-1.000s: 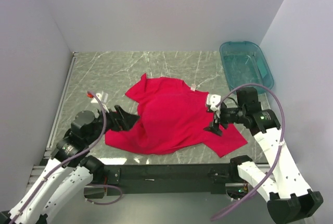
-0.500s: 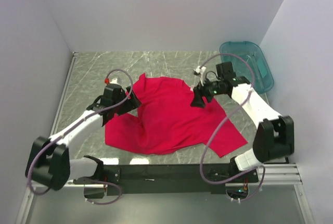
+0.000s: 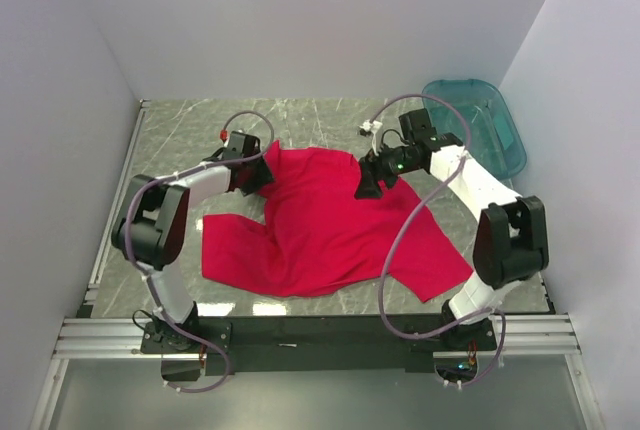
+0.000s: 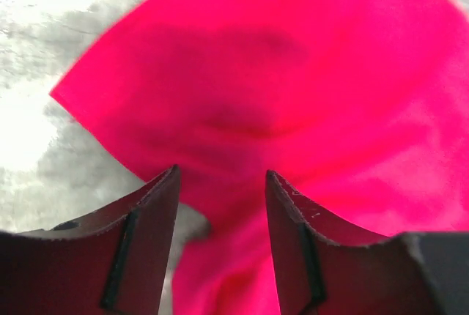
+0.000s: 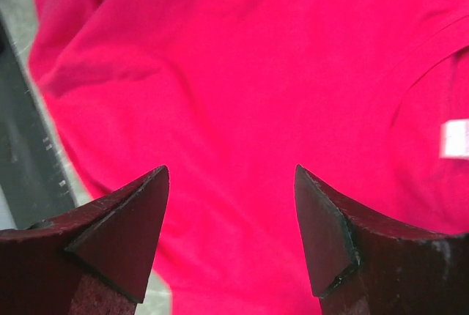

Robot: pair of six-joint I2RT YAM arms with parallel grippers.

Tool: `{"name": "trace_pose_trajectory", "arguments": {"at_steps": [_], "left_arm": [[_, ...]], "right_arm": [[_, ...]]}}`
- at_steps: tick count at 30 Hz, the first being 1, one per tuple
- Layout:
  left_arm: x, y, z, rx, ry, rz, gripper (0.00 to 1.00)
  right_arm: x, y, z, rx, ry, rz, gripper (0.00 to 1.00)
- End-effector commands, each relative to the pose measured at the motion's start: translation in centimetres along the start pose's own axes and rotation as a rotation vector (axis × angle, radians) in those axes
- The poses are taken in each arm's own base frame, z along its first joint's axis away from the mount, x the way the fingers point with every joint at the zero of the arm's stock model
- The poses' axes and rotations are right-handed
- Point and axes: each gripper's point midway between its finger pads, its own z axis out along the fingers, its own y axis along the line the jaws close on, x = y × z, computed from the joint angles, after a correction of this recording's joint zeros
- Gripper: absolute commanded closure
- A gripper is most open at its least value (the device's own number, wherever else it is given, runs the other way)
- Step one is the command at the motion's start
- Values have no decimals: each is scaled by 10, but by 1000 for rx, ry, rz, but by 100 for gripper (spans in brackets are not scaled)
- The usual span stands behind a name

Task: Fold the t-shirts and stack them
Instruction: Flatten the tshirt out

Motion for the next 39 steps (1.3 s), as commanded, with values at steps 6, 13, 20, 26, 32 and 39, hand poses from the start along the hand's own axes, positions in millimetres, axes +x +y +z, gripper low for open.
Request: {"name": "trace_pose_trajectory", "arguments": {"at_steps": [6,13,20,26,32,39], "left_arm": [[-10,21,0,-153,-32,-45,40],[16,35,20,-198,55,-64,46],[-19,21,41,-217,-5,26,97],[-128,-63,73,-127,-160,152,100],[-228,-219,12,328,-419,114,42],[-221,-179,-26,234,-466,207,1]], "right_arm": [[-26,24,-34,-12,-128,-49,24],[-23,20,-42,-20,-152,-20,24],[-28,21,-54,-18,-191,-21,23],[-32,18,-66,3,-226,-17,23],[-29,6,-73,47,-242,4,23],[-21,-2,-69,73,-216,4,23]]}}
